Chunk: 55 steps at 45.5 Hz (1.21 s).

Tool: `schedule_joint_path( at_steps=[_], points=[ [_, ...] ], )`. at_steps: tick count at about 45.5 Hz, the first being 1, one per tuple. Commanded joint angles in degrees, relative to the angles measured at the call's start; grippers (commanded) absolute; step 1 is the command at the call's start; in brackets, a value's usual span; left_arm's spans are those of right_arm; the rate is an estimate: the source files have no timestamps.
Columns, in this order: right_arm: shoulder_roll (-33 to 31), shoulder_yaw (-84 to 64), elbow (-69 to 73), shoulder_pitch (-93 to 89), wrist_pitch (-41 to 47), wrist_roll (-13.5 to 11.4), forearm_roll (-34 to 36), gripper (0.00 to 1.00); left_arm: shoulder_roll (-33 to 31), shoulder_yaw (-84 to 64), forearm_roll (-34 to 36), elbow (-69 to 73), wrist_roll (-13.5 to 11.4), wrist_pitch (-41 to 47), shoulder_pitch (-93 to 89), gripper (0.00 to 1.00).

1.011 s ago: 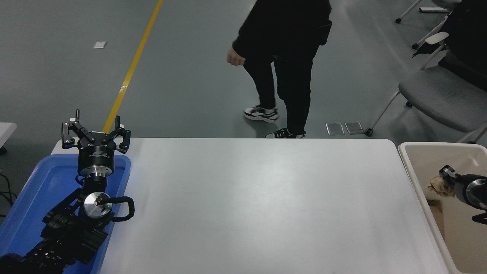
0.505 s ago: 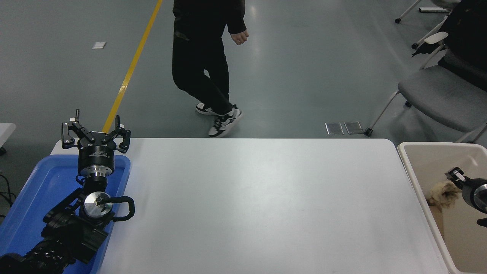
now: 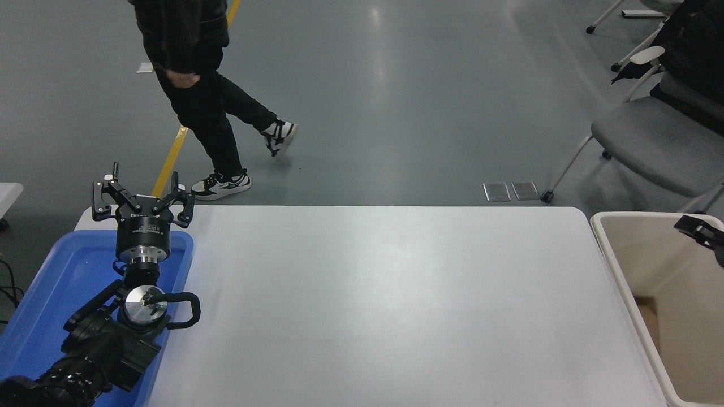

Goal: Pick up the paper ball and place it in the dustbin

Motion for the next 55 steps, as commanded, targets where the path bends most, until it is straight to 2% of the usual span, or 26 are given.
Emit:
schedule_joint_path(
  at_steps=[1,8,14,27,34,41,48,55],
  points=[
    [-0.10,-11.27,18.79,21.27,8.68,0.03,-2.15,1.00,-0.01,0.02,0.00,0.01,-0.01,0.00,0.01,0.99],
    [3.86,-11.36,30.31,29.79,17.56,-0.06,-2.15,1.00,-0.01,0.02,0.09,0.01,-0.01,0.00,0.10,0.99],
    [10.80,-11.62,36.99,35.16,23.54,-0.06,-0.57,1.00,-0.01,0.02,0.00,0.01,-0.01,0.00,0.10,0.99],
    [22.05,-12.32,37.88,40.61,28.29,-0.06,6.45,1.00,-0.01,0.02,0.00,0.01,-0.01,0.00,0.19,0.99],
    [30.22,-20.67,37.35,42.20,28.29,-0.24,12.96,1.00,-0.01,0.02,0.00,0.01,-0.01,0.00,0.19,0.99],
    [32.78,-24.89,36.38,43.25,28.20,-0.24,13.93,1.00,-0.01,-0.06,0.00,0.01,-0.01,0.00,0.19,0.99],
    [32.78,-29.20,37.09,45.71,28.38,-0.24,18.59,1.00,-0.01,-0.06,0.00,0.01,-0.01,0.00,0.19,0.99],
    [32.34,-29.55,39.99,48.61,28.82,-0.15,19.03,1.00,-0.01,-0.06,0.00,0.01,-0.01,0.00,0.27,0.99]
  ],
)
